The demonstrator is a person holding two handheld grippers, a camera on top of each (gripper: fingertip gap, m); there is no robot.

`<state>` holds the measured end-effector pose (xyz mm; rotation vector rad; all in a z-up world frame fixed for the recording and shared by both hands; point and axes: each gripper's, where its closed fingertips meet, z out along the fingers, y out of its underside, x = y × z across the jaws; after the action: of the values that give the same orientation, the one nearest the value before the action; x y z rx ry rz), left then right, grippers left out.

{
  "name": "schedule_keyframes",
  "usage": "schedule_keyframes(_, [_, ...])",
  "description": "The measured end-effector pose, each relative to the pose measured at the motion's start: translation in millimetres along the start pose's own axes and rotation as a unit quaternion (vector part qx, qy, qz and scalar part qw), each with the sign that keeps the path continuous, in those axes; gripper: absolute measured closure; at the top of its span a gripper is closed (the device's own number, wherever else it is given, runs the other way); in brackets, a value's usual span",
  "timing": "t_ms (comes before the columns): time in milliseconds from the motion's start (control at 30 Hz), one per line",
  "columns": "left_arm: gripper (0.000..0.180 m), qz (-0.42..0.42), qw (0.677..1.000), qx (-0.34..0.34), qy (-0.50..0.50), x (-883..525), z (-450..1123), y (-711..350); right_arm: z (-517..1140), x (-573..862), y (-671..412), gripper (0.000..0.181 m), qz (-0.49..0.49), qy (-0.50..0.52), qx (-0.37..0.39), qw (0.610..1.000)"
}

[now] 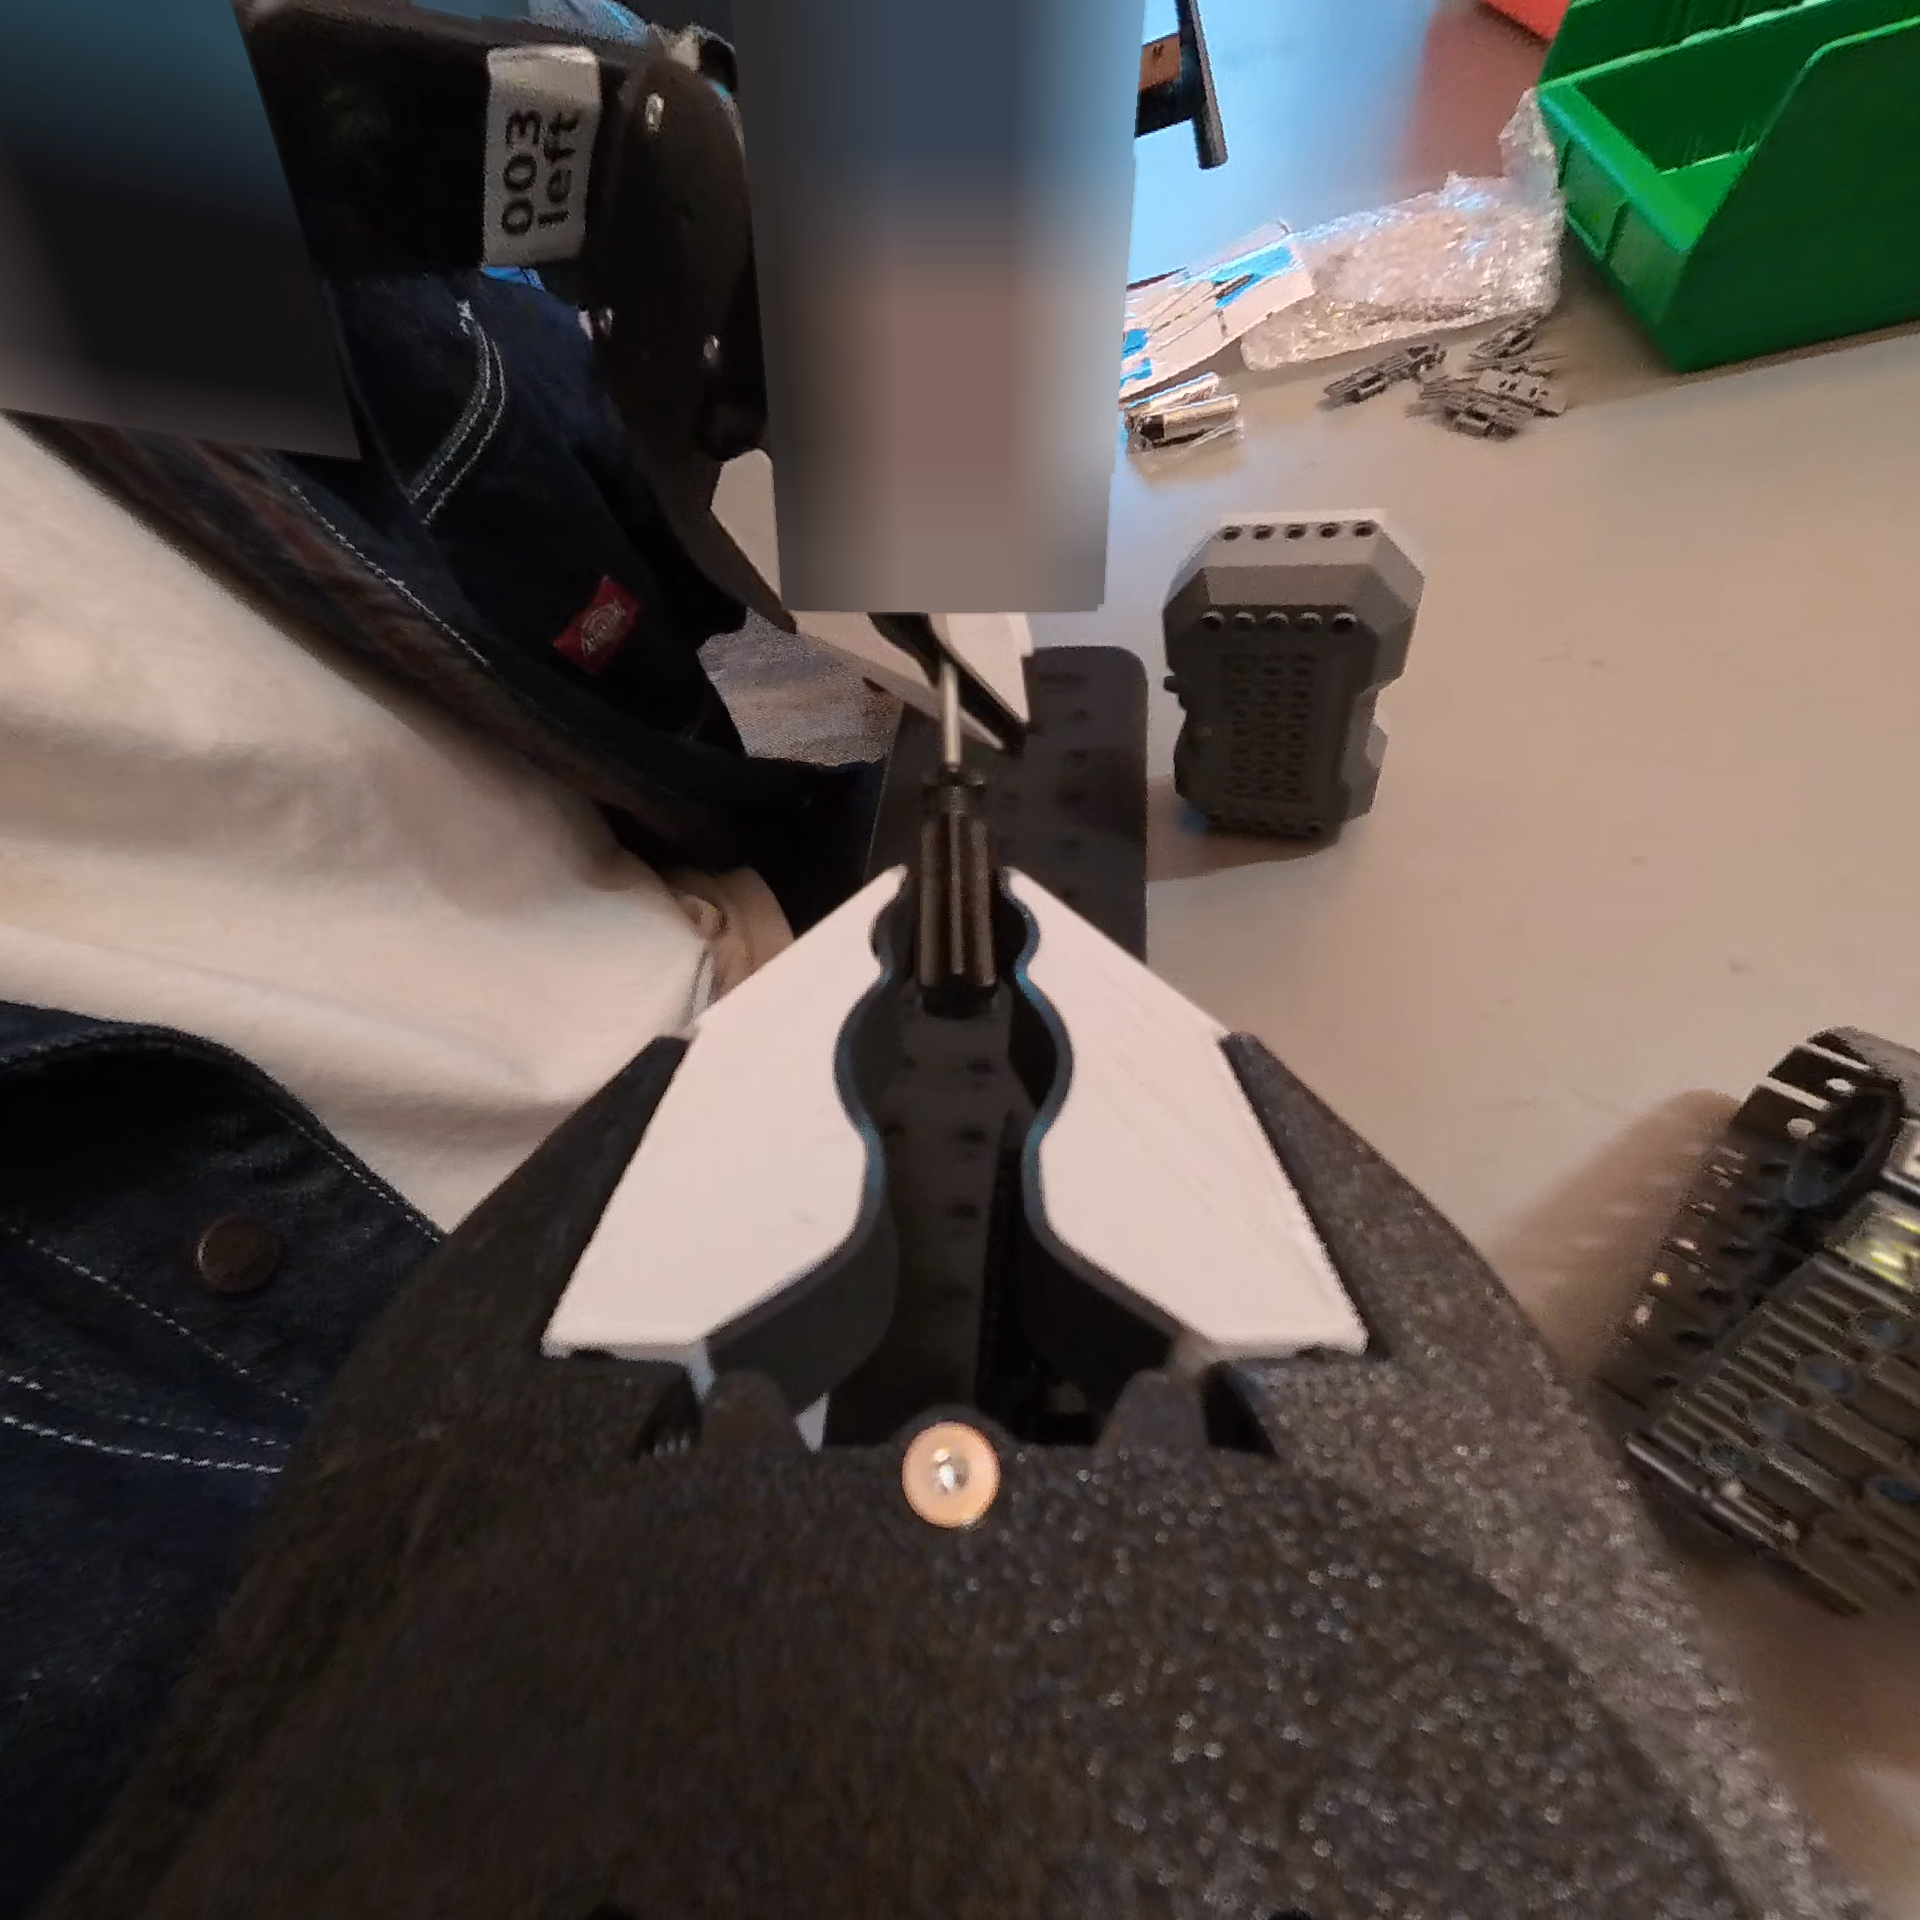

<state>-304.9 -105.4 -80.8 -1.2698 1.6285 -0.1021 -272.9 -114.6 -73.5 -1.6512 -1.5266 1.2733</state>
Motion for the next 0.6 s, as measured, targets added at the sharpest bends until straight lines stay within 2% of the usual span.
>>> schedule_keyframes(100, [0.180,-0.049,0.998,0.039,0.005,0.3,-1.2,-11.1,-6.2,-5.8,-5.4,0.169,-0.002,0.004,0.035,0.999])
schedule_keyframes(167, [0.180,-0.121,0.989,0.073,0.029,2.8,0.0,-18.0,-12.8,-8.6,-15.3,0.168,-0.021,0.007,0.097,0.995])
schedule_keyframes(267, [0.180,-0.213,0.968,0.110,0.079,8.0,2.1,-22.5,-17.1,-5.8,-25.1,0.149,-0.066,0.039,0.190,0.979])
schedule_keyframes(333, [0.180,-0.239,0.958,0.120,0.107,14.5,4.4,-23.2,-14.2,-10.0,-26.3,0.147,-0.124,0.051,0.221,0.966])
schedule_keyframes(500, [0.180,-0.260,0.942,0.139,0.160,26.1,1.1,-31.5,6.2,-17.1,-16.2,0.151,-0.199,0.056,0.178,0.962])
schedule_keyframes(567, [0.180,-0.266,0.938,0.143,0.169,27.9,0.1,-32.5,9.9,-24.6,-14.9,0.168,-0.224,0.042,0.168,0.959])
schedule_keyframes(600, [0.180,-0.274,0.934,0.148,0.172,27.5,-1.0,-33.3,10.7,-26.6,-15.5,0.169,-0.228,0.040,0.166,0.959])
